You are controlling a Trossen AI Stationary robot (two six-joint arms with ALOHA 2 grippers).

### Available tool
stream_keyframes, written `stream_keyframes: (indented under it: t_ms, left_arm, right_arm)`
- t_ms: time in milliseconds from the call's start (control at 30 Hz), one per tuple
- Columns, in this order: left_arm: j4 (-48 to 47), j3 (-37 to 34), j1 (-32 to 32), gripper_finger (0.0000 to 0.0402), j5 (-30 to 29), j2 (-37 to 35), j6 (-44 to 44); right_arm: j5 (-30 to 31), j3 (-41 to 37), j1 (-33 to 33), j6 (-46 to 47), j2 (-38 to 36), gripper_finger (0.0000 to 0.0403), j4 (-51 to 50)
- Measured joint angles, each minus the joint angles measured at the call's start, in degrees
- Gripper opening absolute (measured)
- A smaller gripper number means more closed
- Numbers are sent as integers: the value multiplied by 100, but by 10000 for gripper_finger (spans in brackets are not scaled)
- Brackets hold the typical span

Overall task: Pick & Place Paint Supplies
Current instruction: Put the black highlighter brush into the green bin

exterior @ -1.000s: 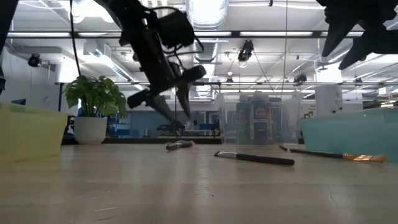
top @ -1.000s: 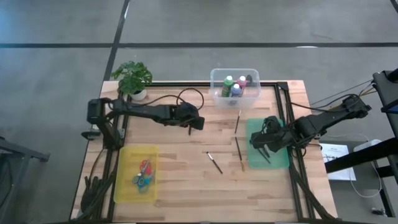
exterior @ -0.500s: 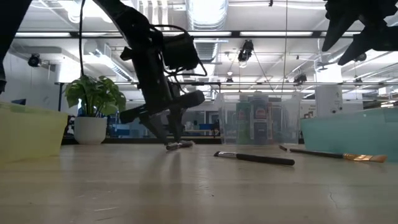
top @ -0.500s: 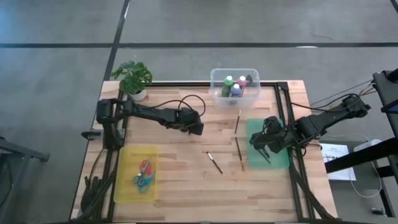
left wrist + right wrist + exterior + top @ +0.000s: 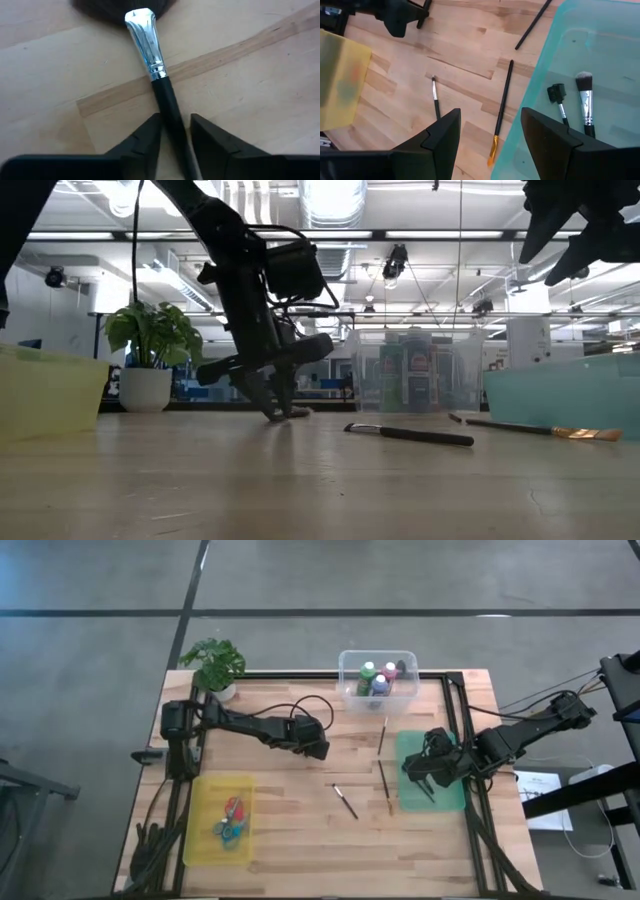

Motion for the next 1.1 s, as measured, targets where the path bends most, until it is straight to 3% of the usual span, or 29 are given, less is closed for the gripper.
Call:
stream_keyframes:
  t_ms: [167,400,600,733,1100]
  left_arm:
    - [76,-26,-124,32,18,-75,-23]
    - [752,-72,-380,33,866,-540,-45]
    - [2748,-55,-723,33,1265,-1341,1112]
    - [3819,-27,-900,33,1405,-1699,1400]
    - [3899,483,-930,3,1209,-1727,1602]
  right_arm:
    - [0,7,37,-86,0,206,50]
    - [208,4,37,-656,0,206,935]
    - [670,0,35,-1485,0,206,2389]
    - [1067,-11,29,-1898,-2,206,3046]
    - [1204,-15,-76,-2995,213,206,4589]
